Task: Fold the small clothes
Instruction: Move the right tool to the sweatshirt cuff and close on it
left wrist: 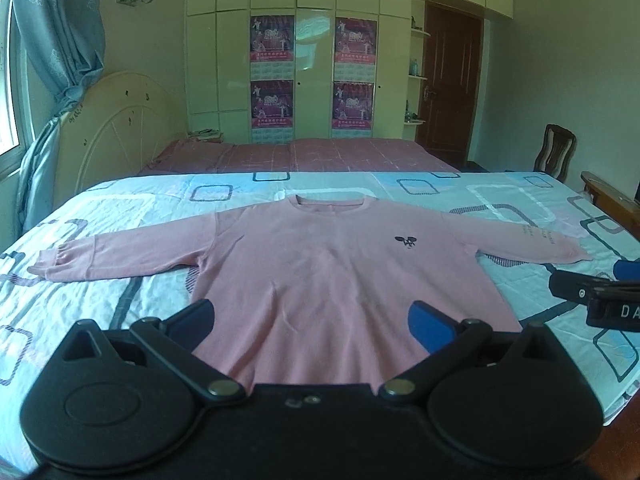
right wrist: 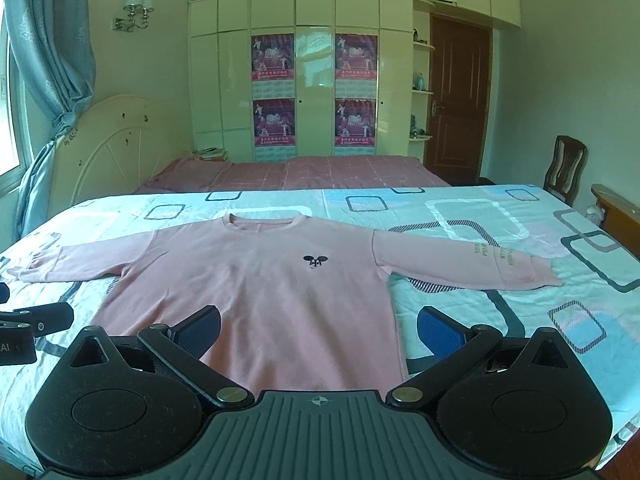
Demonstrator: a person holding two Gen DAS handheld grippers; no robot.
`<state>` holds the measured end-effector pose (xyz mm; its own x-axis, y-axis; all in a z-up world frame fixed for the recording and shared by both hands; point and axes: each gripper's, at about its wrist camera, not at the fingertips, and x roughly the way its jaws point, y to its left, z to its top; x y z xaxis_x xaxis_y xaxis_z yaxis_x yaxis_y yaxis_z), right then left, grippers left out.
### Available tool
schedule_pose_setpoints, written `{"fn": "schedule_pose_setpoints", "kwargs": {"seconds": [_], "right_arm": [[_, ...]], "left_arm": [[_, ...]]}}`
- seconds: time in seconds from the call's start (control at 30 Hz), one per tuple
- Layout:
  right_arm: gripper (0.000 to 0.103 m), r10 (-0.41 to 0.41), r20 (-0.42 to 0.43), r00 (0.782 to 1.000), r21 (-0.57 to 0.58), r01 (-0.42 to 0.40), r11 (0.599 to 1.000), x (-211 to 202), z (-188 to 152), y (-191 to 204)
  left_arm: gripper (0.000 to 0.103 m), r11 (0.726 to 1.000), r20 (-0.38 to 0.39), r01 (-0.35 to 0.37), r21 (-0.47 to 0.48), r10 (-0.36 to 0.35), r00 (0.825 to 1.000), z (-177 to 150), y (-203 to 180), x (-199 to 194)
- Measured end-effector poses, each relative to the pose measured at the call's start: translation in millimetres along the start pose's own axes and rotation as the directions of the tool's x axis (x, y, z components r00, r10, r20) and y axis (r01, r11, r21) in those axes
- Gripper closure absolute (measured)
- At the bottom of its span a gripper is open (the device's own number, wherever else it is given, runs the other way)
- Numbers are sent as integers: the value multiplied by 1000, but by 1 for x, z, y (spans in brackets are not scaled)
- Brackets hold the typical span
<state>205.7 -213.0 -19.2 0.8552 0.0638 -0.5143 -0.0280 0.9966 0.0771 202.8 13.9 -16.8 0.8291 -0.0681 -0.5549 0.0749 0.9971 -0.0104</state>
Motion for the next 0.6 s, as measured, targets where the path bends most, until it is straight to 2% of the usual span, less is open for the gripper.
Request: {"fn": "schedule_pose_setpoints", "kwargs": {"seconds": [0.2,0.37,0.6], "right_arm": [[0,-33,-15,999,25,34,999,36,10,-25],[0,-53,-28,998,58,55,997,81,21,-62],[0,-89,-64,994,161,98,982,151,40,-155]], "left_arm": [[0,999,-36,34,-10,-35,999,14,-13,45],[0,998,-42,62,-11,-63,997,30,-31,91],[0,998,-112,57,-38,-61,992,61,-71,167]]}}
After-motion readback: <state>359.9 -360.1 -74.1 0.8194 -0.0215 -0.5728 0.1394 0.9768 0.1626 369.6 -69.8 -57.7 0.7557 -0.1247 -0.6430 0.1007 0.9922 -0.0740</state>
